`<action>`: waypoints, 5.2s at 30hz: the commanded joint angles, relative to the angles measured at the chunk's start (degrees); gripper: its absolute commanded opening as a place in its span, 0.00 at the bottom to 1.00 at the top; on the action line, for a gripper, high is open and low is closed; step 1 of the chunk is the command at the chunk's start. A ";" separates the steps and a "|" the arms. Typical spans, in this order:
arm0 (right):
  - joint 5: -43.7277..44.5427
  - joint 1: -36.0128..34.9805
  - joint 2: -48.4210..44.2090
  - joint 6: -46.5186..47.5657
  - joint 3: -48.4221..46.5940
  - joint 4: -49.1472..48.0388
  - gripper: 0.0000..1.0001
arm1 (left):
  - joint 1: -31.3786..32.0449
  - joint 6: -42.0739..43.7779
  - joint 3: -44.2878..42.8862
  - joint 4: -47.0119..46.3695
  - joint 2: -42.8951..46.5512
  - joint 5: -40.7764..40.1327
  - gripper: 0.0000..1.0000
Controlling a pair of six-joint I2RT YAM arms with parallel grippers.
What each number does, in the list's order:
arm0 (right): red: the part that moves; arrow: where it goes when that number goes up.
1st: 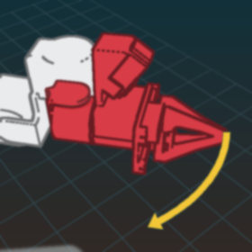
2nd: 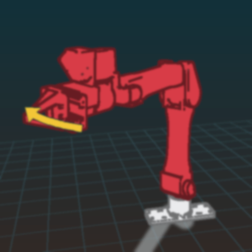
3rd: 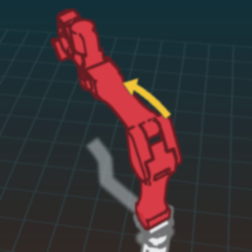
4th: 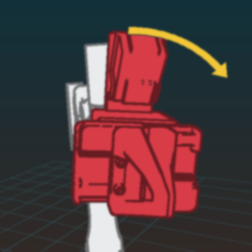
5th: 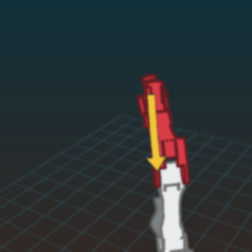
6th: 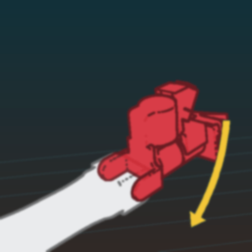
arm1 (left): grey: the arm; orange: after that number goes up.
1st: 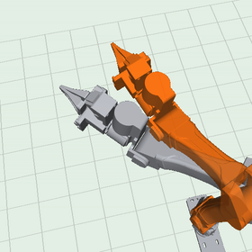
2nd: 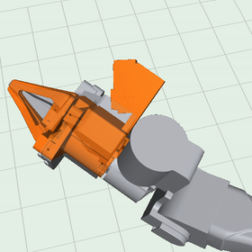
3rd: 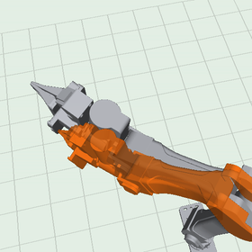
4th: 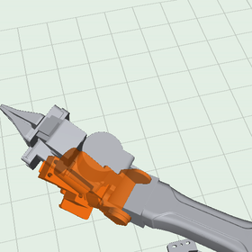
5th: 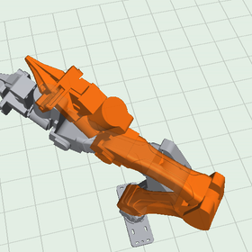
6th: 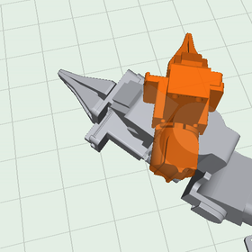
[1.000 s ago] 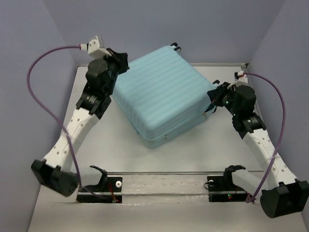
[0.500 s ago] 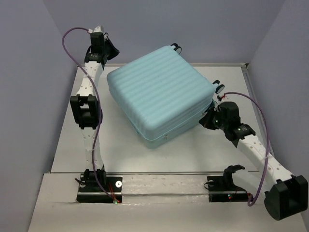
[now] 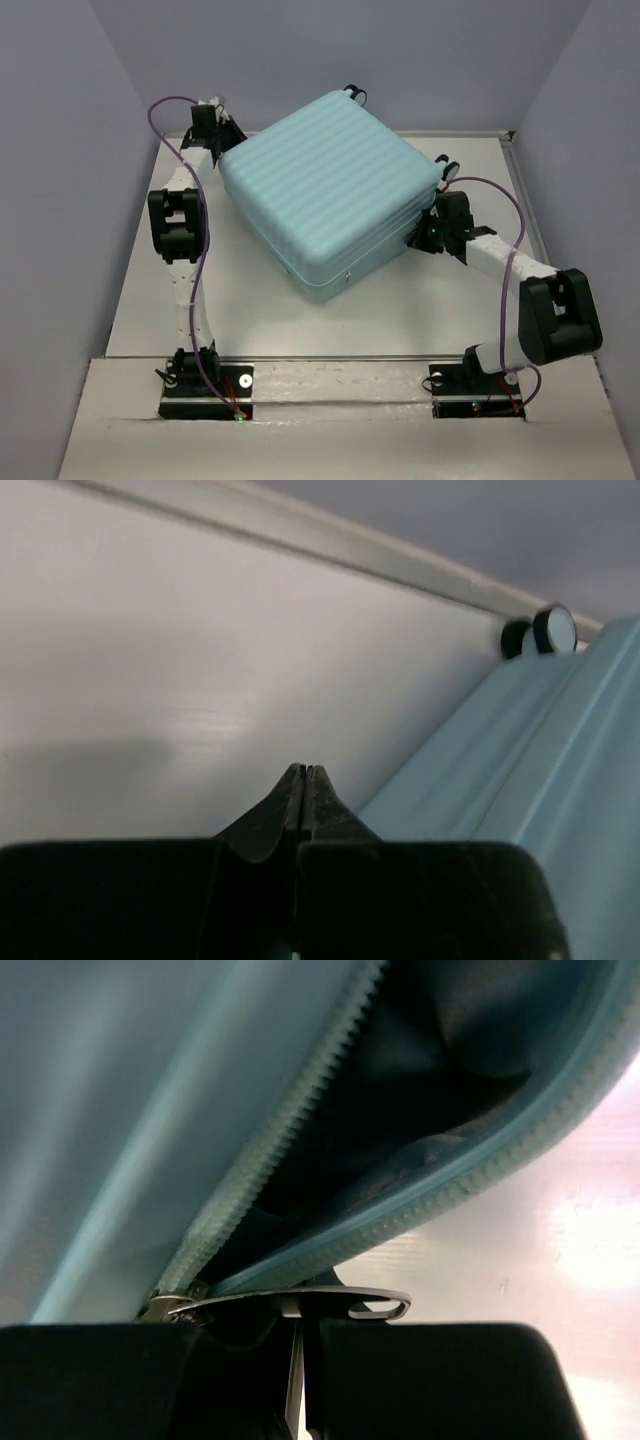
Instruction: Pack the luggage
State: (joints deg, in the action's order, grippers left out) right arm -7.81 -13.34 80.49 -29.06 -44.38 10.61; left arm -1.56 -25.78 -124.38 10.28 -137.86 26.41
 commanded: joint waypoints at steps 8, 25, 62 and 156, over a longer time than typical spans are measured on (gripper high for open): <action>-13.01 3.93 20.40 4.02 -27.15 -21.60 0.07 | 1.21 -14.04 58.70 -30.67 34.92 -7.07 0.06; -14.07 5.87 6.01 4.98 -17.08 -10.79 0.60 | 2.19 -10.52 57.68 -17.58 61.13 -21.76 0.69; -18.38 3.50 -16.24 8.40 26.62 -45.57 0.49 | 55.36 -0.42 87.91 -18.54 76.08 -38.98 0.06; 34.09 -51.34 -15.27 -8.91 13.88 -26.43 0.07 | 4.41 -5.59 66.02 -8.61 78.80 -18.52 0.28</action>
State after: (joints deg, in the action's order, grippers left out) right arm 27.97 -62.15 67.09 -39.83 -27.51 -15.75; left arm 16.47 -30.06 -55.33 2.13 -57.30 1.56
